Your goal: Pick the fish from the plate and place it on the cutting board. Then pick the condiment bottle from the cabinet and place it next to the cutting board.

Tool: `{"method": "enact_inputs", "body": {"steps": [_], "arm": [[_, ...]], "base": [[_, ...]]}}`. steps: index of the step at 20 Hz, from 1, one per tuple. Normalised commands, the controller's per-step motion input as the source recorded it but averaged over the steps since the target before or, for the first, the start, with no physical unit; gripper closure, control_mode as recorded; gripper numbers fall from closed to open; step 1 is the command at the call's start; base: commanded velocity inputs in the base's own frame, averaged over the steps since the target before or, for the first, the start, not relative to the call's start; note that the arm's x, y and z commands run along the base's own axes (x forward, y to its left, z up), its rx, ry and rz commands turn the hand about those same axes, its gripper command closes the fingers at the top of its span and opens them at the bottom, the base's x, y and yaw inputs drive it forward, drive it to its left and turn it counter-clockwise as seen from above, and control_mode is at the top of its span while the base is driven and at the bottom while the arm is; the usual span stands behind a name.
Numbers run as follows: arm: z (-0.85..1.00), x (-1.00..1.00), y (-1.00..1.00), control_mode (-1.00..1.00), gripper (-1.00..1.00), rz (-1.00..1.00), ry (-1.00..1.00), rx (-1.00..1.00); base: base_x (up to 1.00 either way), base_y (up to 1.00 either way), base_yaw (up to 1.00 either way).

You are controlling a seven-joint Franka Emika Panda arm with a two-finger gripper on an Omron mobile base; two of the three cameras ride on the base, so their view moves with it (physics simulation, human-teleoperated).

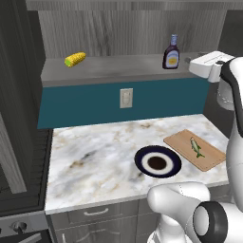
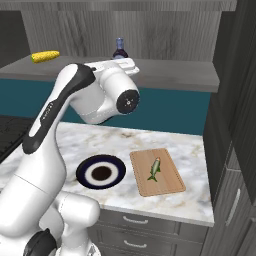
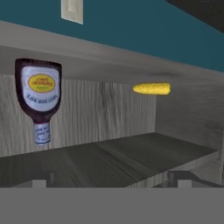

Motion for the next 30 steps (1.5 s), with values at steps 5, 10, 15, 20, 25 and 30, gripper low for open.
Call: {"method": "enact_inputs", "body": {"steps": [5, 10, 15, 20, 25, 30], "arm": [[0.0, 0.08, 0.0, -1.0, -1.0, 0.0, 0.0, 0.0], [0.0, 0.14, 0.0, -1.0, -1.0, 0.0, 0.0, 0.0], [0.0, 0.2, 0.0, -1.0, -1.0, 0.0, 0.0, 0.0], [0.02, 0.18, 0.0, -1.0, -1.0, 0.0, 0.0, 0.0], [0.03, 0.16, 0.0, -1.0, -1.0, 0.0, 0.0, 0.0], [0.01, 0.12, -0.02, -1.0, -1.0, 0.0, 0.0, 0.0]], "base": [[0.0, 0.0, 0.0], [0.0, 0.0, 0.0], [0.0, 0.0, 0.0], [0.0, 0.0, 0.0], [0.0, 0.0, 0.0], [0.0, 0.0, 0.0]]}}
